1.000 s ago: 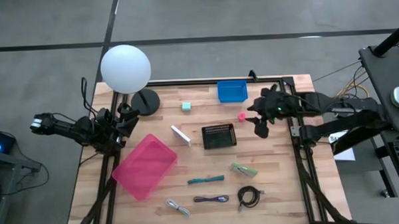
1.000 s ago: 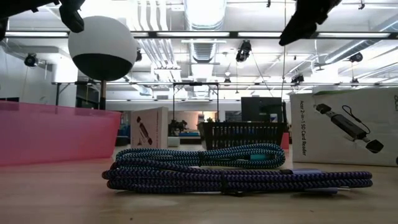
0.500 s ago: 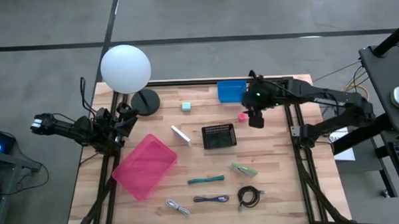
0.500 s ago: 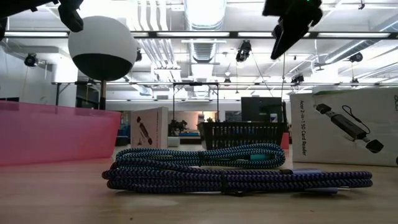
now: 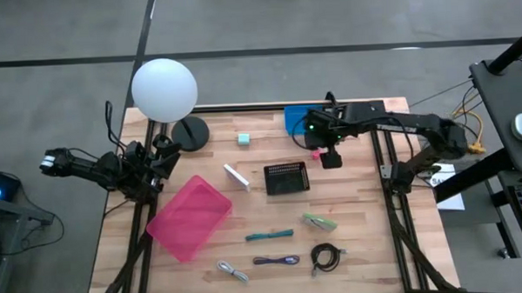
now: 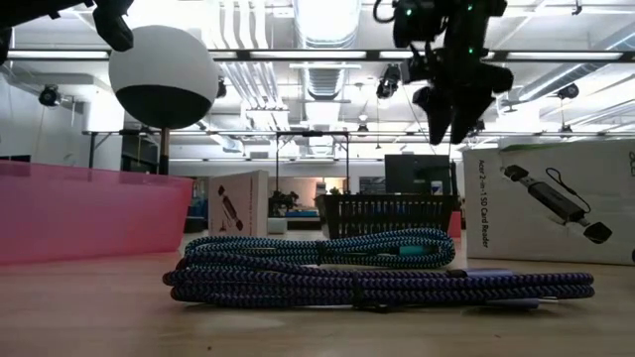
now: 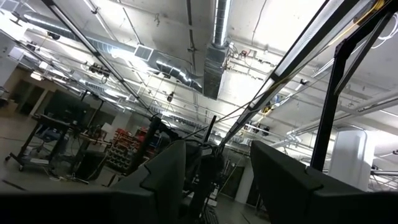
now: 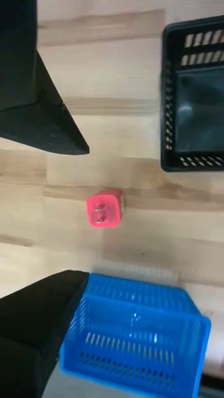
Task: Pick and place items into bin
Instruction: Put the pink charger adapter into the black bin
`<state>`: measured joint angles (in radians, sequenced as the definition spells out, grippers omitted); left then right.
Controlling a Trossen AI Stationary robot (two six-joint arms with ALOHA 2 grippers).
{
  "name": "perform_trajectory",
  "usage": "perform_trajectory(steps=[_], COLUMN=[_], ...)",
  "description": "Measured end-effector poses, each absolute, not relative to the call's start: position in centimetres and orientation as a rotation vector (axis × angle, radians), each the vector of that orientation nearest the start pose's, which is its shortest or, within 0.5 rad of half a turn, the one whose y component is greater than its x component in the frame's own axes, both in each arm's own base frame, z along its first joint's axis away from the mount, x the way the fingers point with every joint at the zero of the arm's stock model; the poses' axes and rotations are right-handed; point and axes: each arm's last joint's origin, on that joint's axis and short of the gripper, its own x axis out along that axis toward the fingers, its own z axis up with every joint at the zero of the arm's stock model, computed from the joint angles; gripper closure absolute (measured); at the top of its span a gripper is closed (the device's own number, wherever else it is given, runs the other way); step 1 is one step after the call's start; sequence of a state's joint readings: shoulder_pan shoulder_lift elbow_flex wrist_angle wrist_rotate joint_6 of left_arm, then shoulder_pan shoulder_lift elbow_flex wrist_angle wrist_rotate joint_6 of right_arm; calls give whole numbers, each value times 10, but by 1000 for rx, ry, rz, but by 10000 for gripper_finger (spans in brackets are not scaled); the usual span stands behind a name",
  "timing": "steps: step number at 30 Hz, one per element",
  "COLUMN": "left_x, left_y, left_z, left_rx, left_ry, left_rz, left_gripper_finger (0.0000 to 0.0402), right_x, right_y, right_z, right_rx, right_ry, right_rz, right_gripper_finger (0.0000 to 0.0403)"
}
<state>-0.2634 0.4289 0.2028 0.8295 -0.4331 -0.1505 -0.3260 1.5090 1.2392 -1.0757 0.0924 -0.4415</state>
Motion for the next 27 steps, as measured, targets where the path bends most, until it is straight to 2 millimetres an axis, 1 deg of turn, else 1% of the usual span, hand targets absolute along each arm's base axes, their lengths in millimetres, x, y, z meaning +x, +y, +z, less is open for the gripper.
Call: perform_trajectory(steps=[10,17,23,27], left_x=[109,109,109,109], left_y=[-17,-17,-16,-16], left_z=[270,270,270,270], left_rx=[-351,-353,-356,-355], left_ry=[-580,-580,-578,-578], left_rz=[123,127,141,143], left_gripper_finger=[234,234,234,234], right_x=[278,284,285,288], right_y=[-102,-115,-126,-129], right_z=[232,210,201,198], right_rx=[-202,-161,-164,-192], right_ry=[1497,1563,1573,1558], right_rz=[23,36,44,60], right_gripper_finger=[115,110,109,114])
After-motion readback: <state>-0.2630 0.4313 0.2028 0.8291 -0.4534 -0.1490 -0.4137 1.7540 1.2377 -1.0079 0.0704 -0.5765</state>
